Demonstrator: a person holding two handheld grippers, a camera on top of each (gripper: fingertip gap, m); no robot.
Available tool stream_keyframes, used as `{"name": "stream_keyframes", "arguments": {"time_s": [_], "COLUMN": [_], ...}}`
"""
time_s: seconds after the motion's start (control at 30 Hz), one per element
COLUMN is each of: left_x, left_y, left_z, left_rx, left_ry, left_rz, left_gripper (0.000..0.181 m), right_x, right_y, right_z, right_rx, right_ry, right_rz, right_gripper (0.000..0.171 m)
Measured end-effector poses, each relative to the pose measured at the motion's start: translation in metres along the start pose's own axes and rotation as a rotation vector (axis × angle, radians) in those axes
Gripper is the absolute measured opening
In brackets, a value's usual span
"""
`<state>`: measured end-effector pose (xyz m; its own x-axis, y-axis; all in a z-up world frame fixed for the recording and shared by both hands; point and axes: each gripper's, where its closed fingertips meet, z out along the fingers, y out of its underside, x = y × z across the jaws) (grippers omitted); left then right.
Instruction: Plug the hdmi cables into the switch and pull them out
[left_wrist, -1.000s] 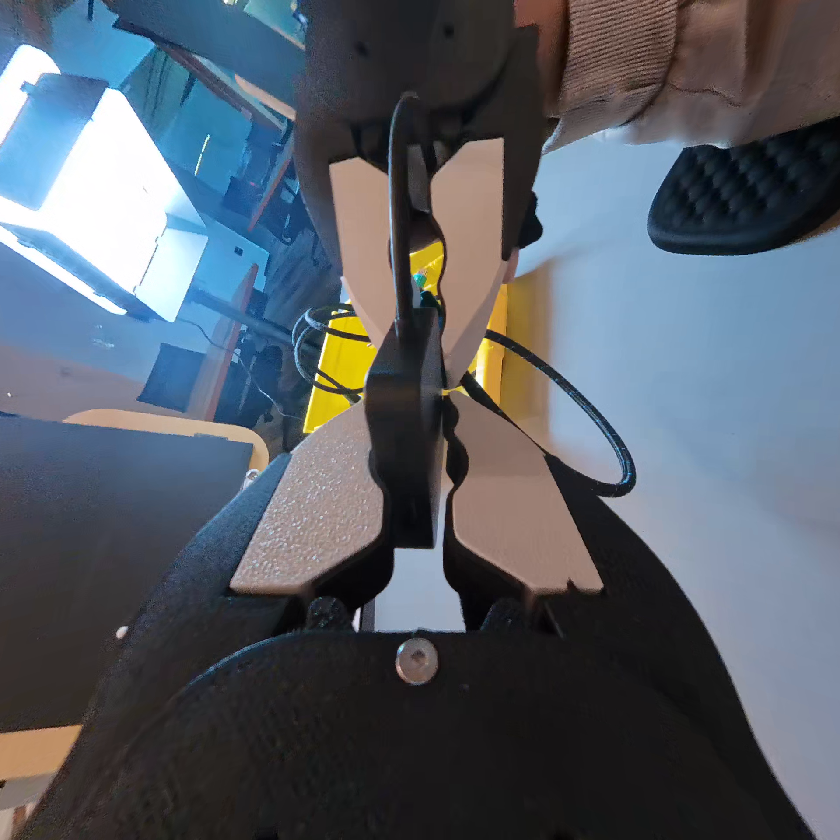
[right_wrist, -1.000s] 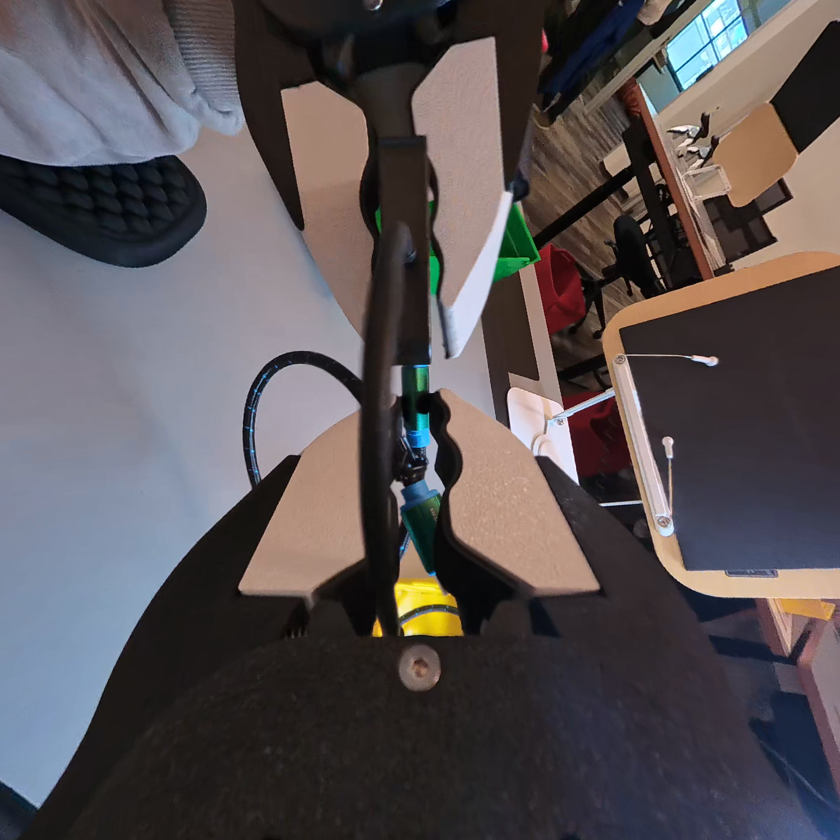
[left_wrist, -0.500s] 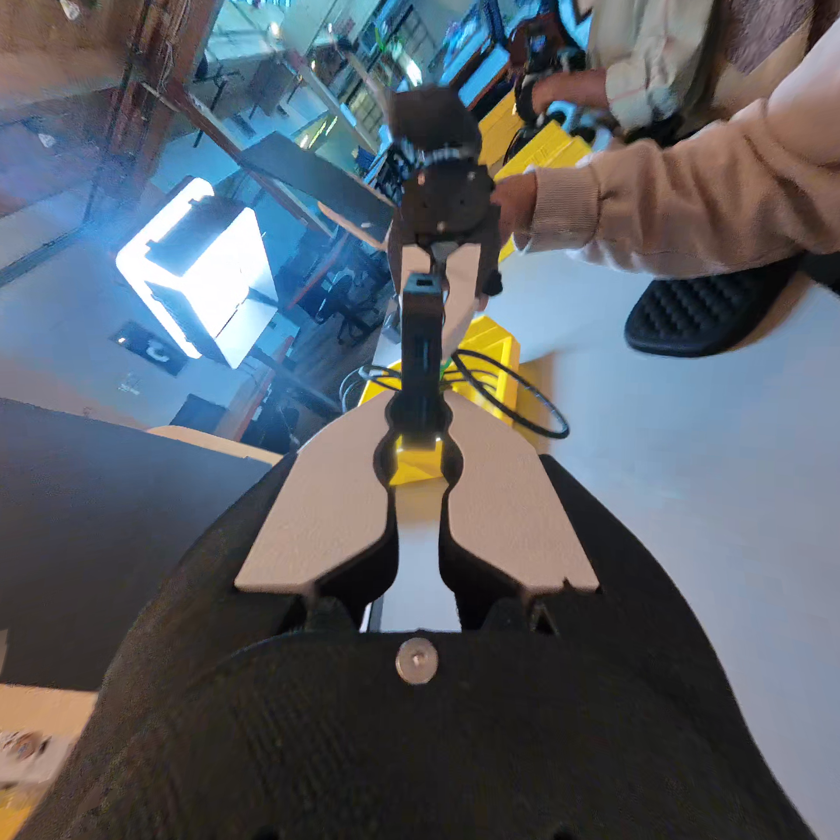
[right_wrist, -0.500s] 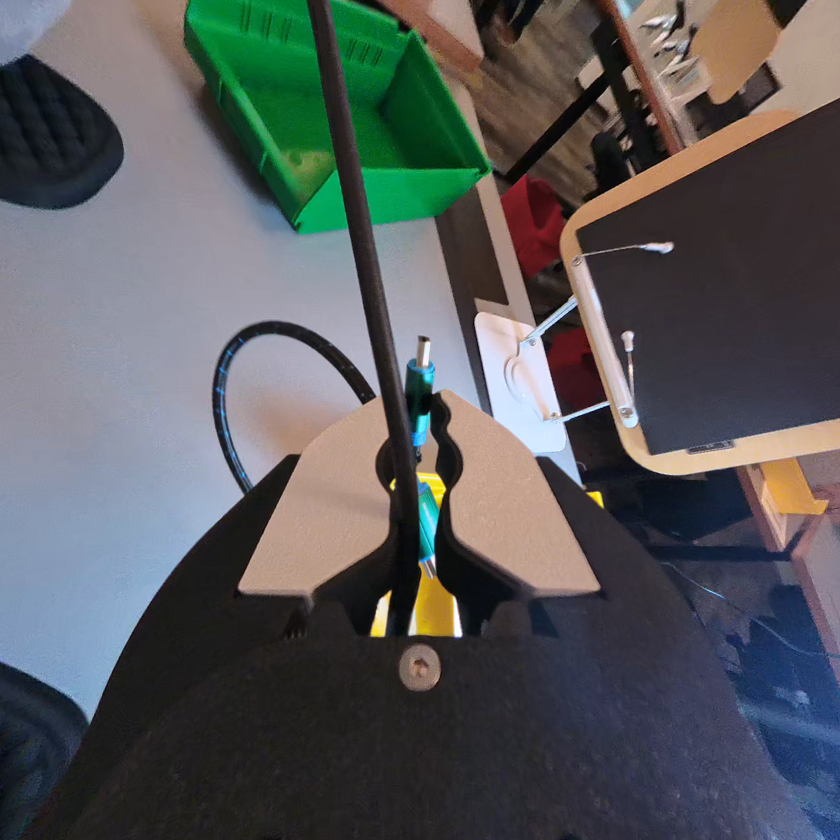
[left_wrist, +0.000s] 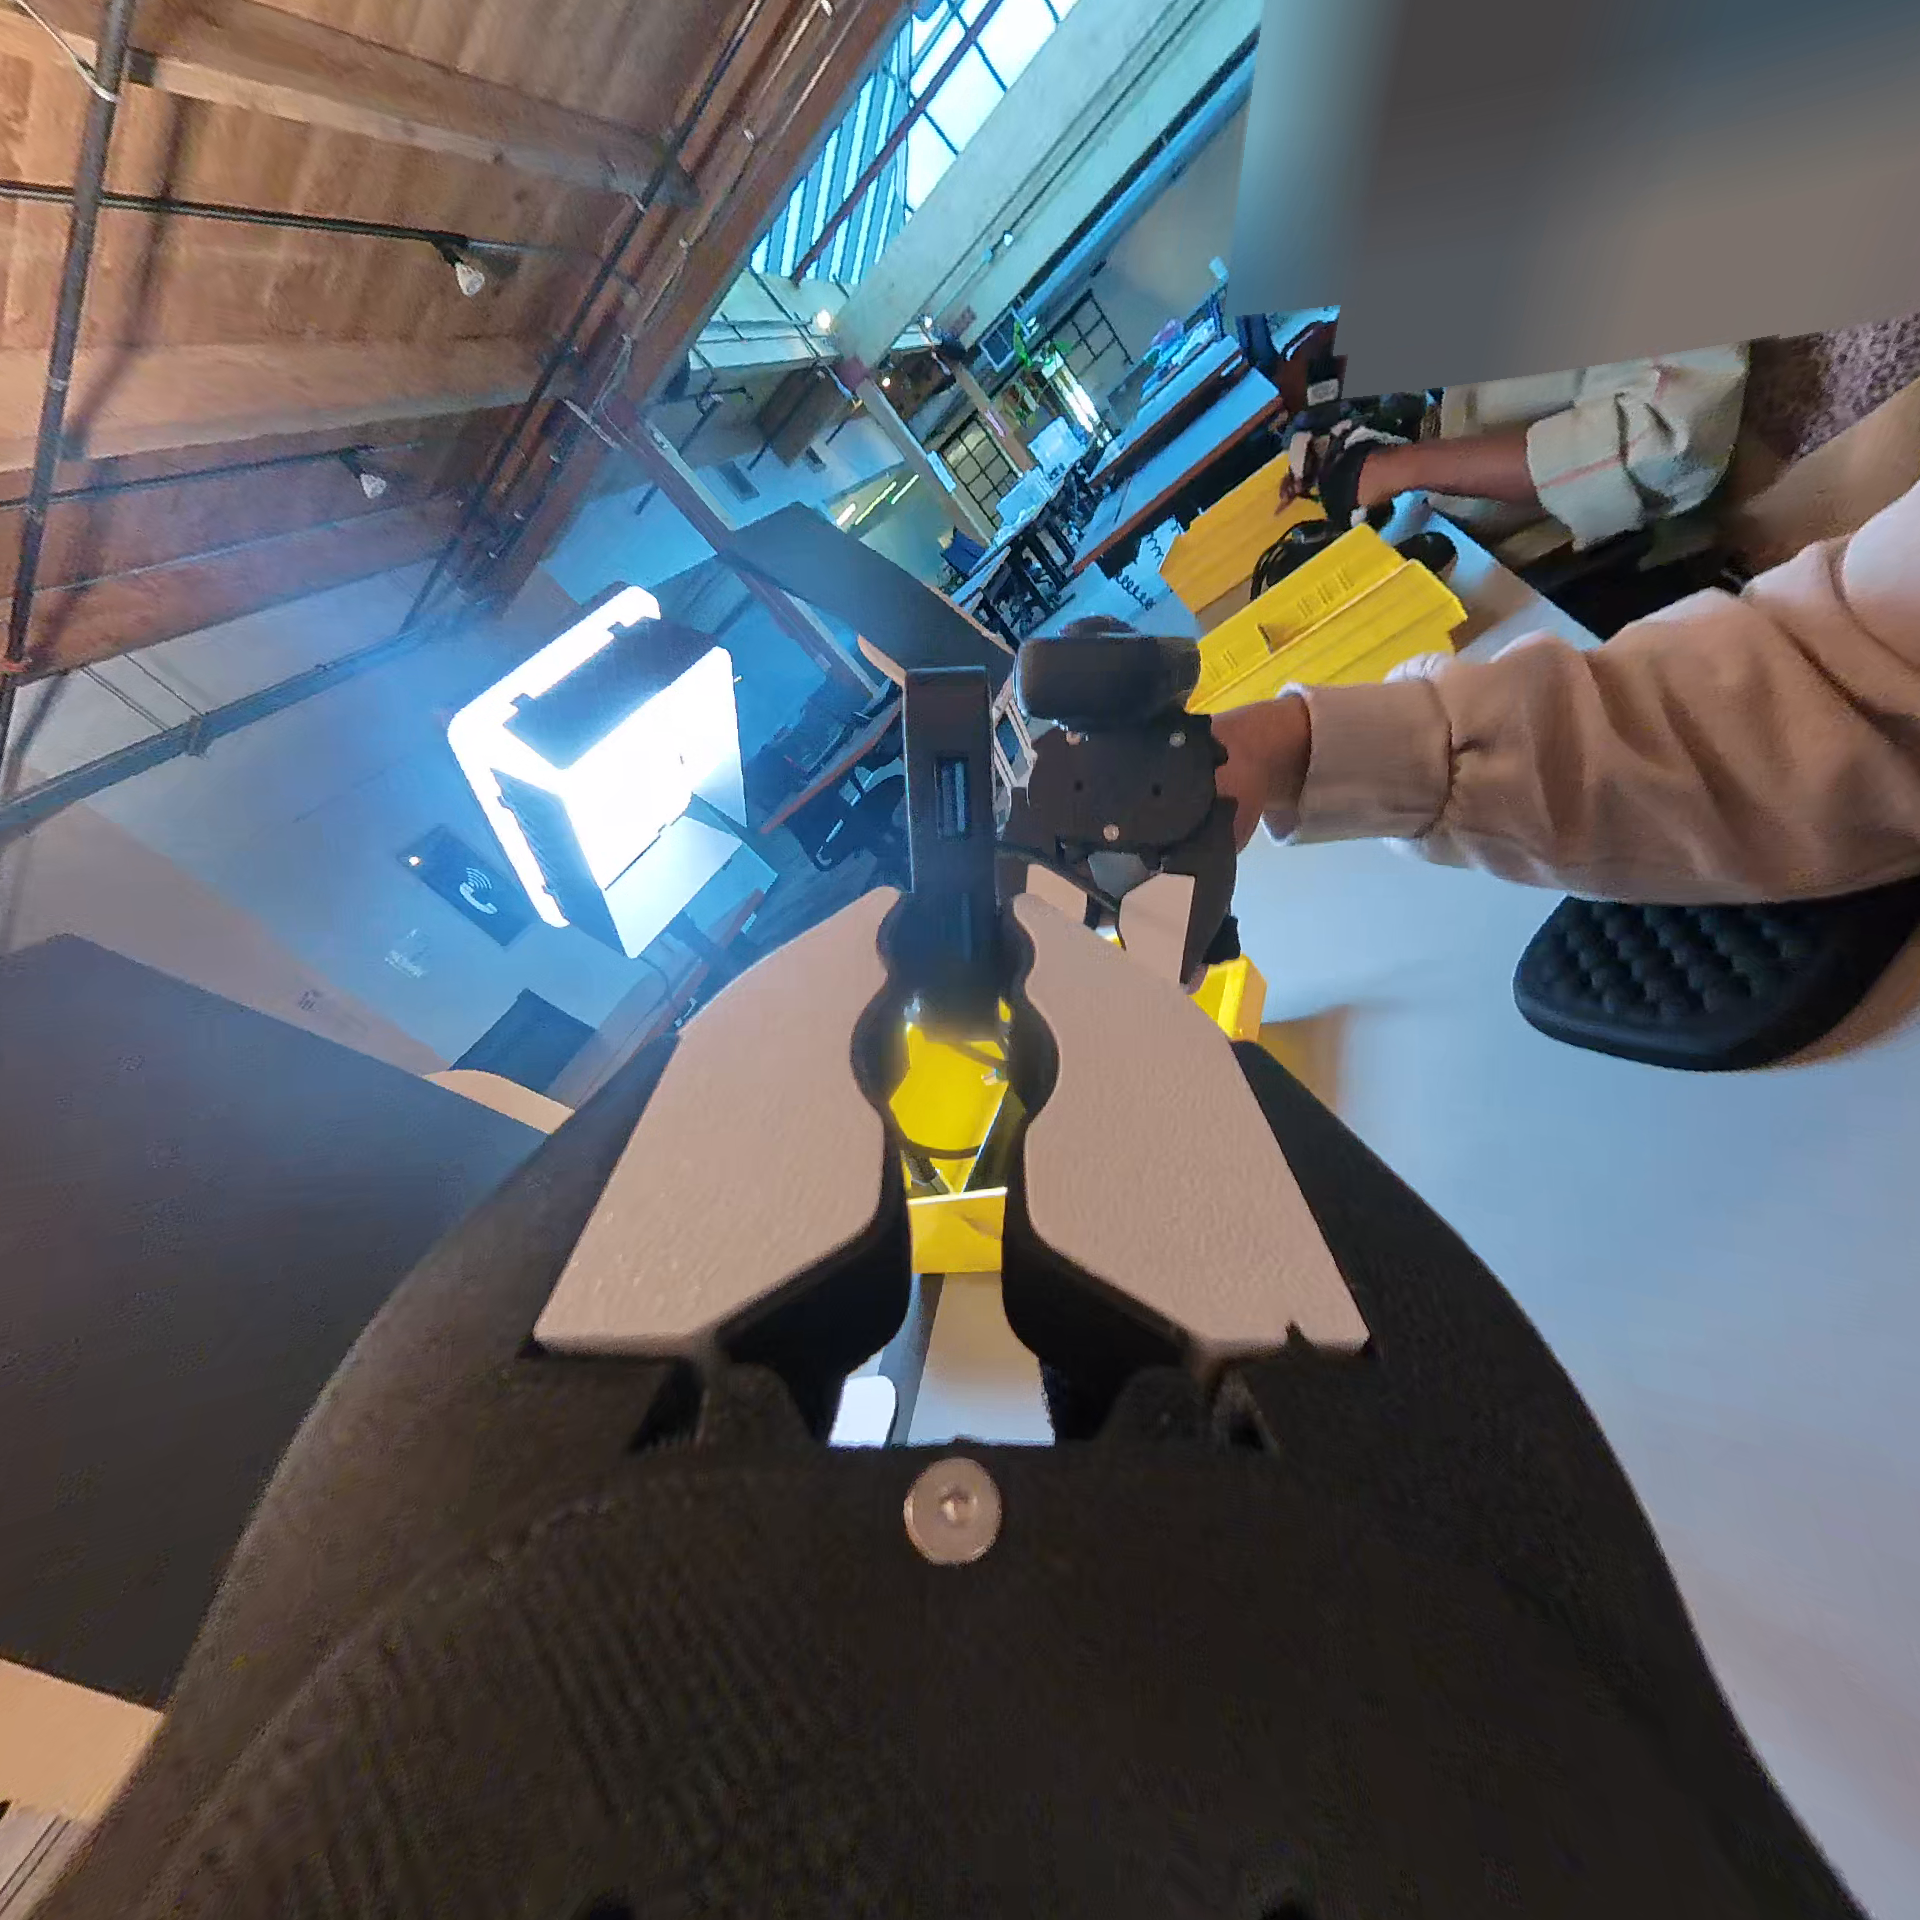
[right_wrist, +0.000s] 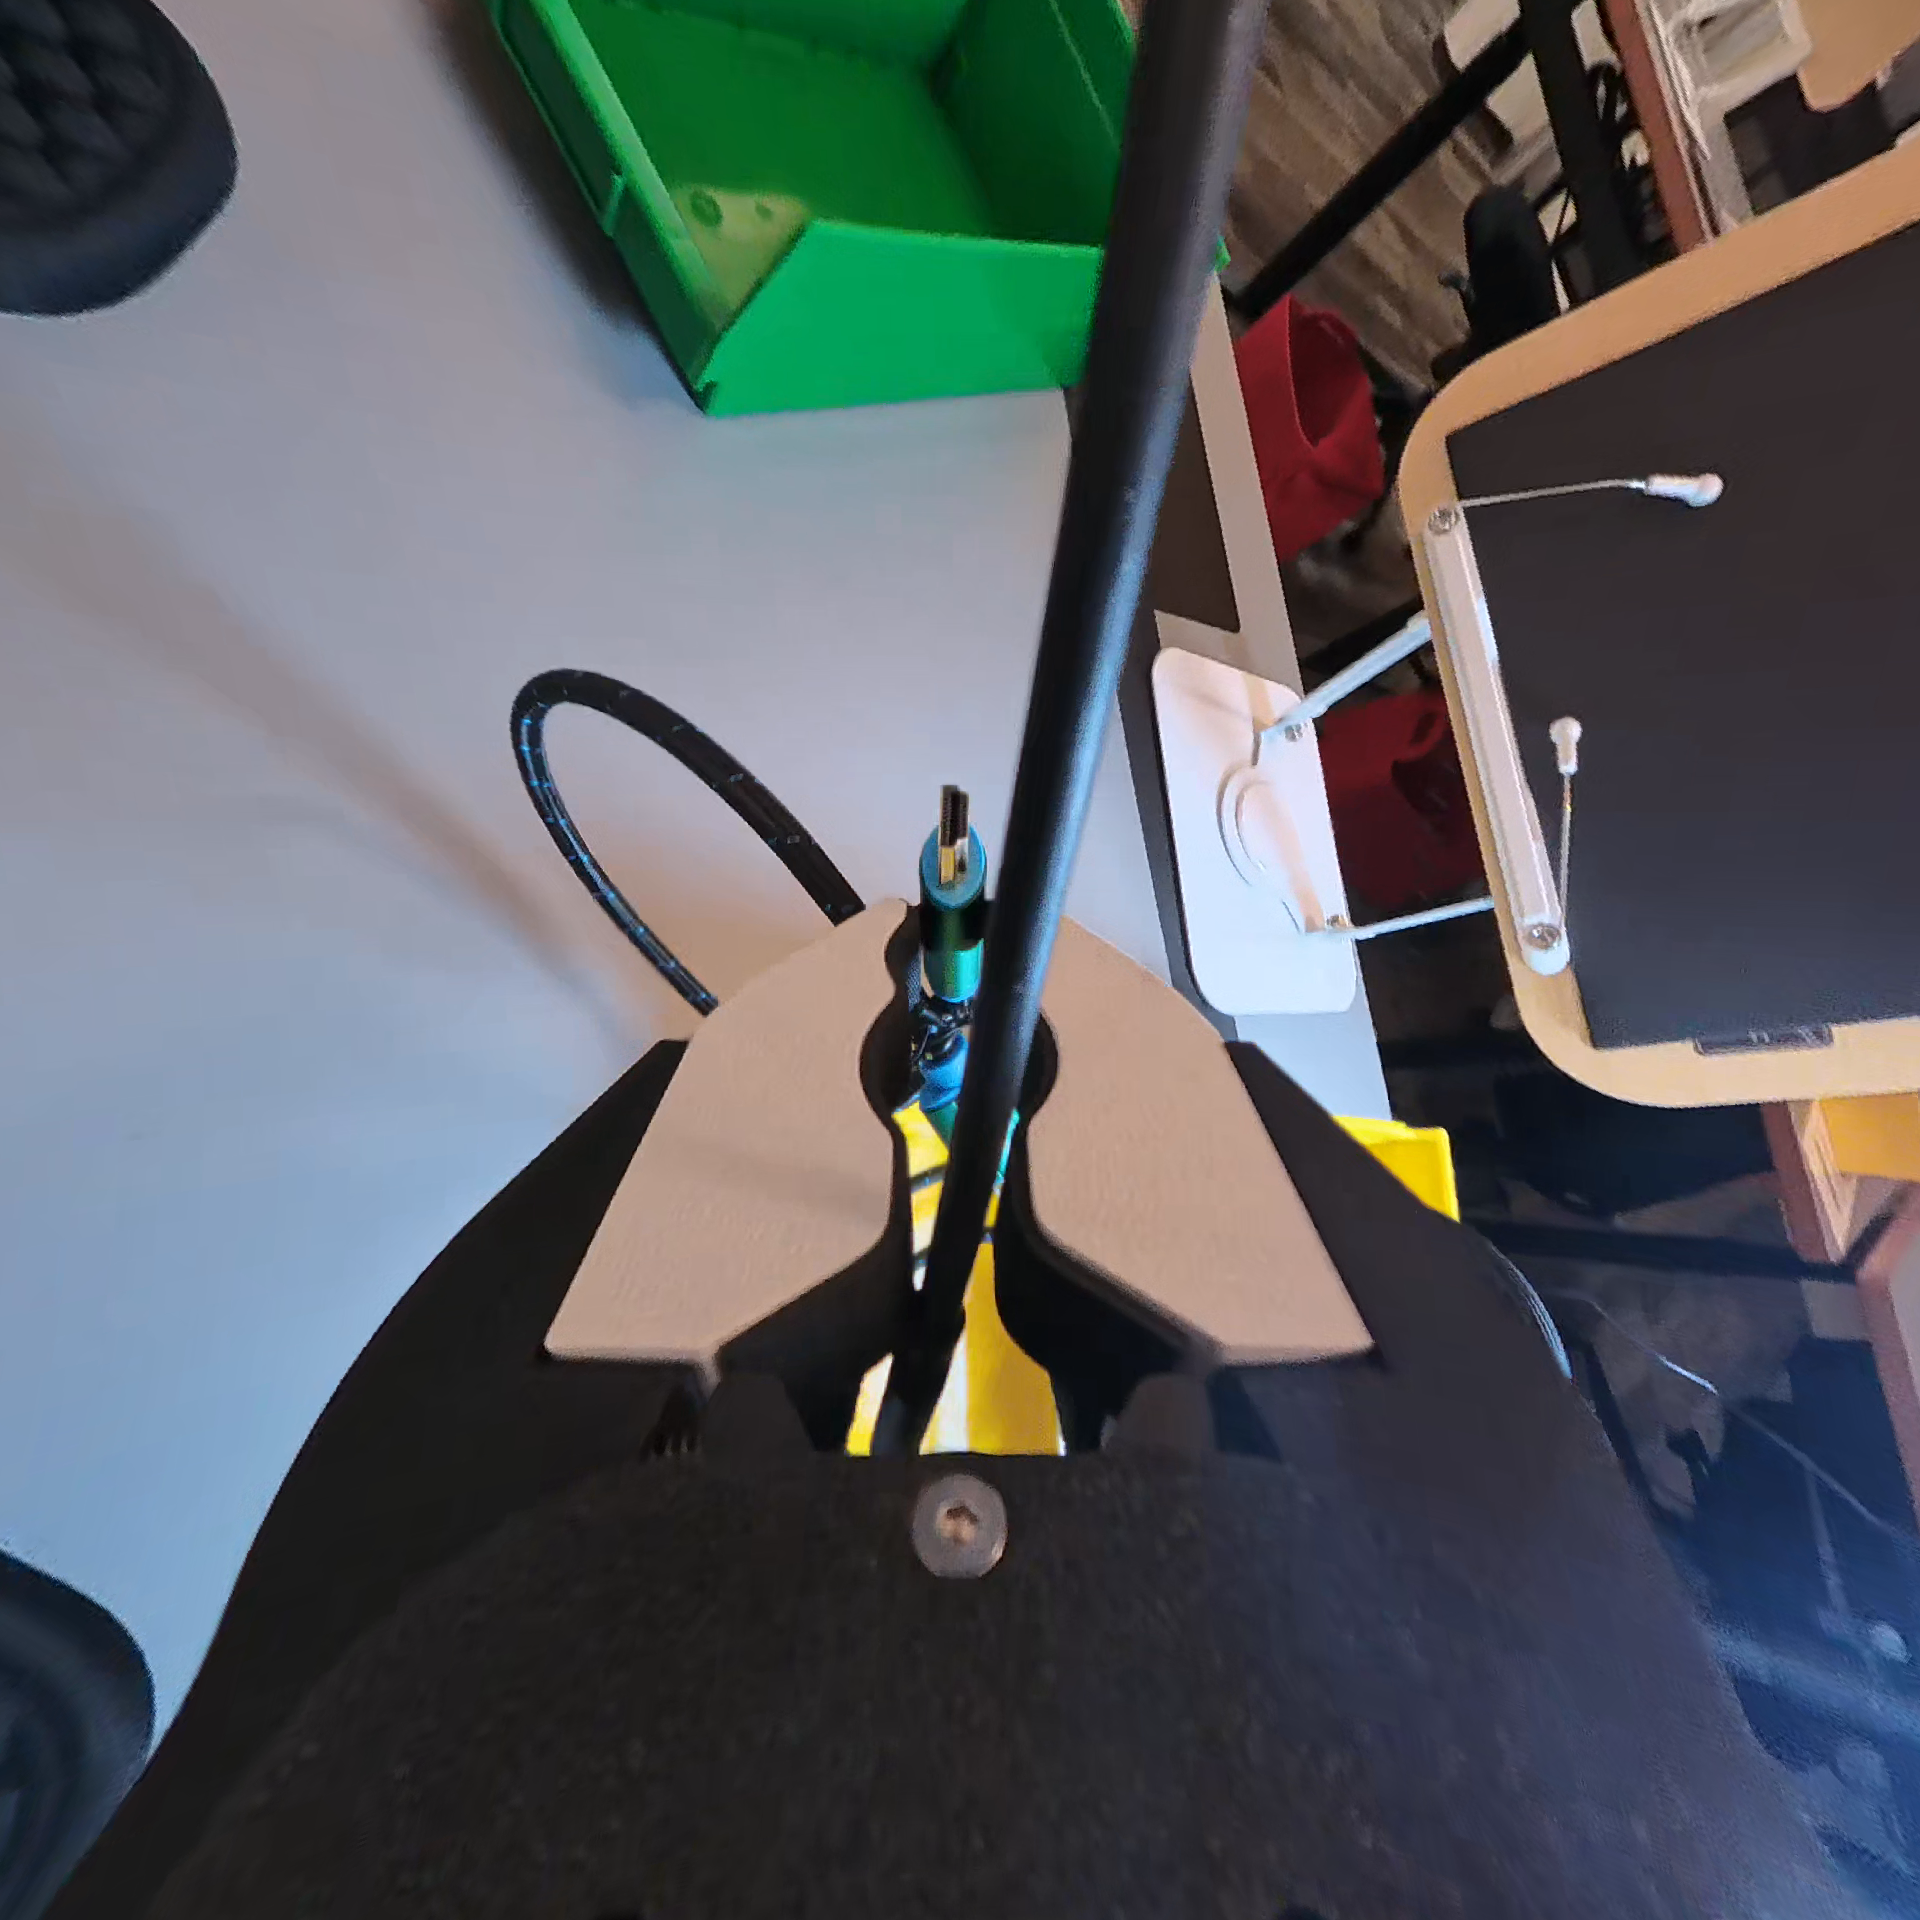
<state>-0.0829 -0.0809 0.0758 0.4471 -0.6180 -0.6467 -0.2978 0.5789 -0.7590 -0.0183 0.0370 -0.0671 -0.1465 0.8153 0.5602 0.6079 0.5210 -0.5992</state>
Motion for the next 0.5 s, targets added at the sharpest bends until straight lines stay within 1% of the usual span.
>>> {"name": "stream_keyframes", "arguments": {"time_s": [0.1,0.27,0.33,0.4,0.5], "left_x": [0.002,0.003,-0.002,-0.009,-0.017], "left_y": [-0.011,-0.026,-0.025,-0.023,-0.018], "left_z": [0.0,-0.002,-0.003,-0.005,-0.006], "left_rx": [0.035,0.069,0.065,0.076,0.081], "left_ry": [0.004,-0.009,-0.028,-0.048,-0.059], "left_rz": [-0.023,-0.043,-0.065,-0.117,-0.191], "left_gripper": [0.015,0.015,0.015,0.015,0.016], "right_x": [-0.008,-0.037,-0.044,-0.049,-0.053], "right_y": [-0.005,-0.022,-0.029,-0.041,-0.048], "right_z": [0.002,-0.005,-0.009,-0.015,-0.018], "right_rx": [0.009,0.114,0.16,0.256,0.334], "right_ry": [-0.033,-0.225,-0.275,-0.344,-0.41], "right_rz": [-0.022,0.023,0.033,0.069,0.113], "right_gripper": [0.011,0.011,0.011,0.011,0.011]}}
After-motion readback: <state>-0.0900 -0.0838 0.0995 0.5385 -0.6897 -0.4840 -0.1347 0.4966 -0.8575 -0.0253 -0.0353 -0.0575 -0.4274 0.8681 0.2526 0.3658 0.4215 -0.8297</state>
